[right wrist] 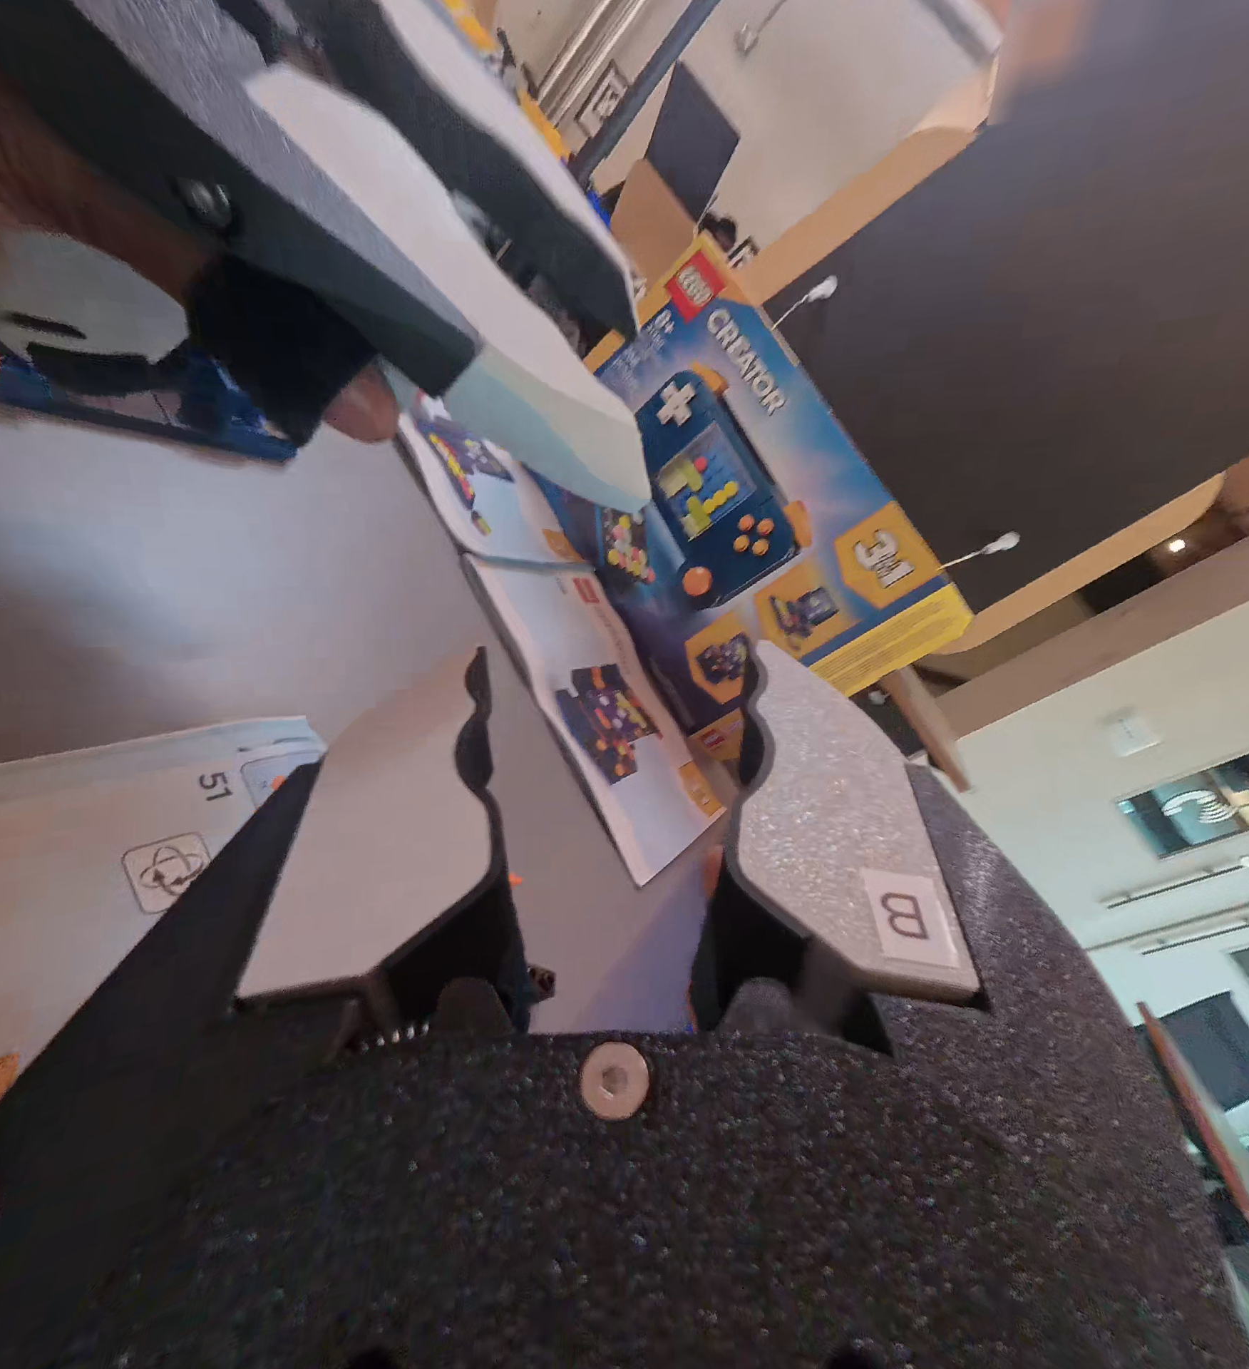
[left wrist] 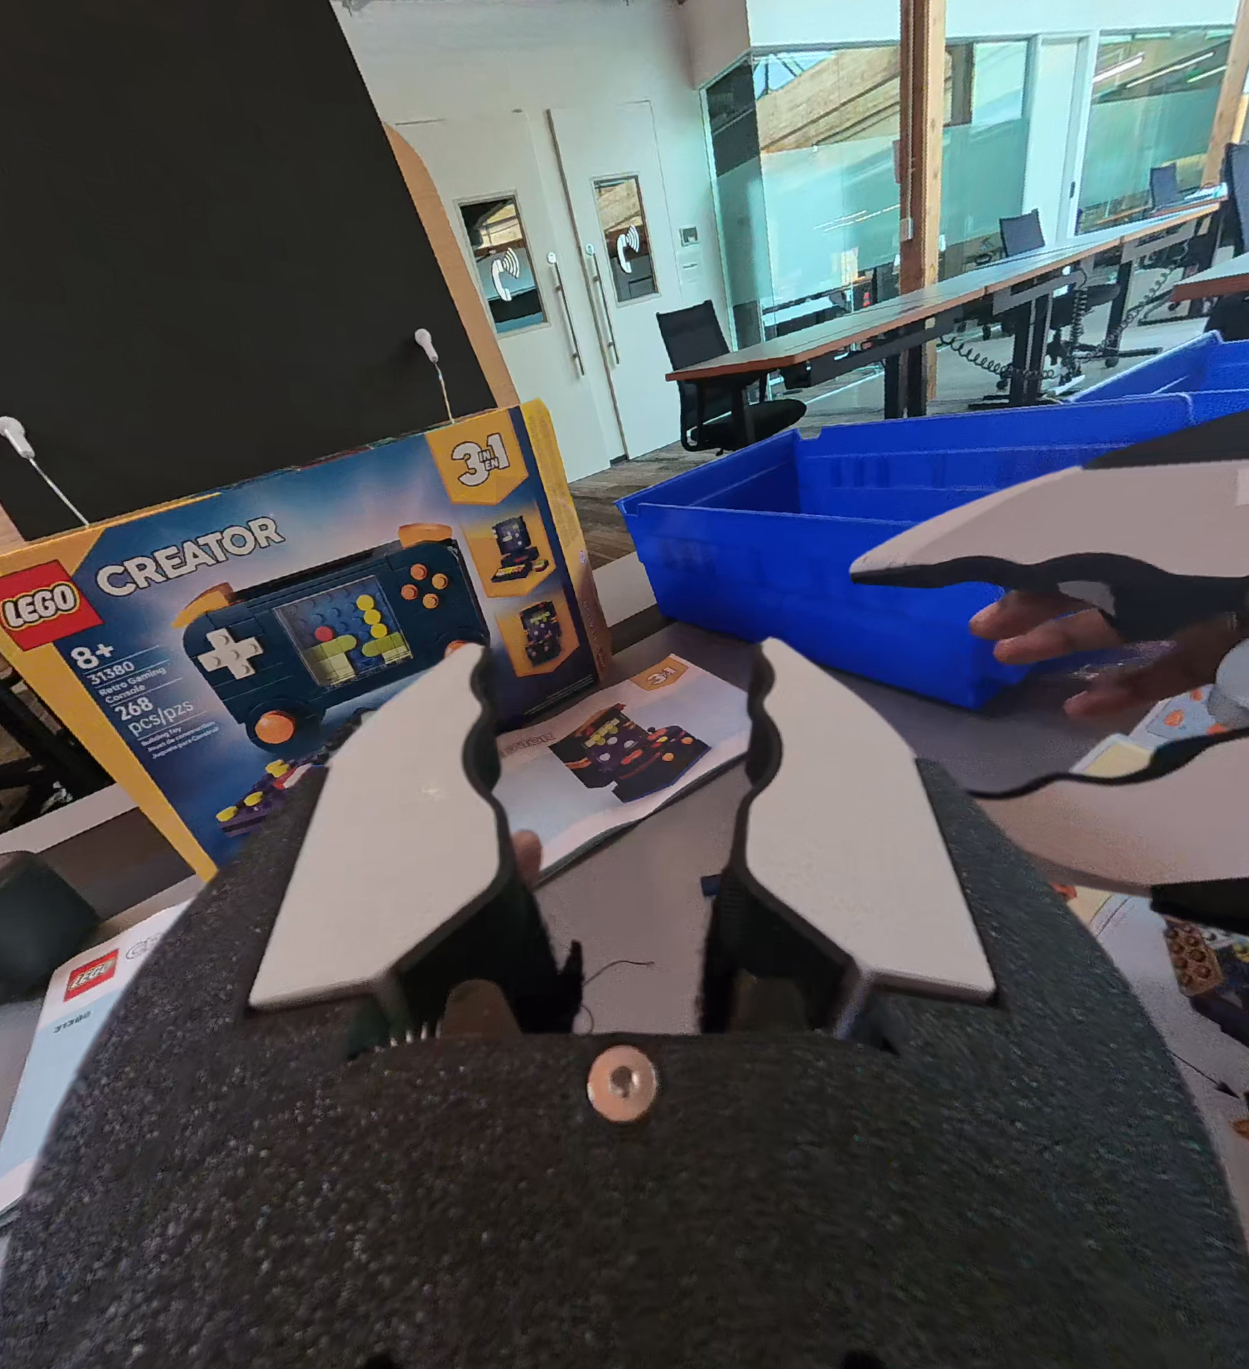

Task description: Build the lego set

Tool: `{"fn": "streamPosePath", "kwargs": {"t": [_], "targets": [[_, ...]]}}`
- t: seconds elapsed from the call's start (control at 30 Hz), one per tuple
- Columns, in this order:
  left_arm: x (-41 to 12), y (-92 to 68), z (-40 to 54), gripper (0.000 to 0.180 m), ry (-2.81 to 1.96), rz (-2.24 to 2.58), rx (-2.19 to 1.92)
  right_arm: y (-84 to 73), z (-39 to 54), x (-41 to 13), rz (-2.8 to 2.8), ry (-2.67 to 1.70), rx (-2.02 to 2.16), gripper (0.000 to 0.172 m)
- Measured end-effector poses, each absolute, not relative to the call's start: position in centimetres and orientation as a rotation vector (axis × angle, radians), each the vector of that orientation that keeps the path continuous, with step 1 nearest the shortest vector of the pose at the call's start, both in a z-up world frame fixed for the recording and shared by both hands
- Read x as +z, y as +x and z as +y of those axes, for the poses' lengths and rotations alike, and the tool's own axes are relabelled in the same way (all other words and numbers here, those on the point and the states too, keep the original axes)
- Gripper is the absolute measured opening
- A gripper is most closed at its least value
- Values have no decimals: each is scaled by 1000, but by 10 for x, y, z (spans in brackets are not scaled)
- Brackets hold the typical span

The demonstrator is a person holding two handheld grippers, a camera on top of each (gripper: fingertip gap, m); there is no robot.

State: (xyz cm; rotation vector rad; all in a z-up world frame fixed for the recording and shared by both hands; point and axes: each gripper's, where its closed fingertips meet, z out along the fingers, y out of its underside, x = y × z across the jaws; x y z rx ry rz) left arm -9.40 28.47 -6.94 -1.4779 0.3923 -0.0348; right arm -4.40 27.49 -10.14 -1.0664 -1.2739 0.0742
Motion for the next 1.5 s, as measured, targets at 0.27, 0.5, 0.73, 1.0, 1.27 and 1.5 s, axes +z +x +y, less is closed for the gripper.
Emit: {"fn": "streamPosePath", "kwargs": {"t": [0.27,0.5,0.73,1.0,1.27,1.5], "targets": [[-70,-99,289,97,-1474,340,-50,-50,275,-114,-1323,-1090,124,76],[-80,-95,294,115,-1514,371,-17,-52,274,-116,-1323,-1110,170,82],[-82,-94,294,119,-1521,356,-47,-54,276,-118,-1285,-1195,284,95],[-77,-97,294,122,-1507,322,-59,-46,285,-104,-1163,-1252,430,106],[-71,-109,294,121,-1485,203,-145,43,327,-21,-555,-1174,848,51],[-72,-103,293,120,-1490,279,-70,43,334,-32,-533,-1219,904,45]]}}
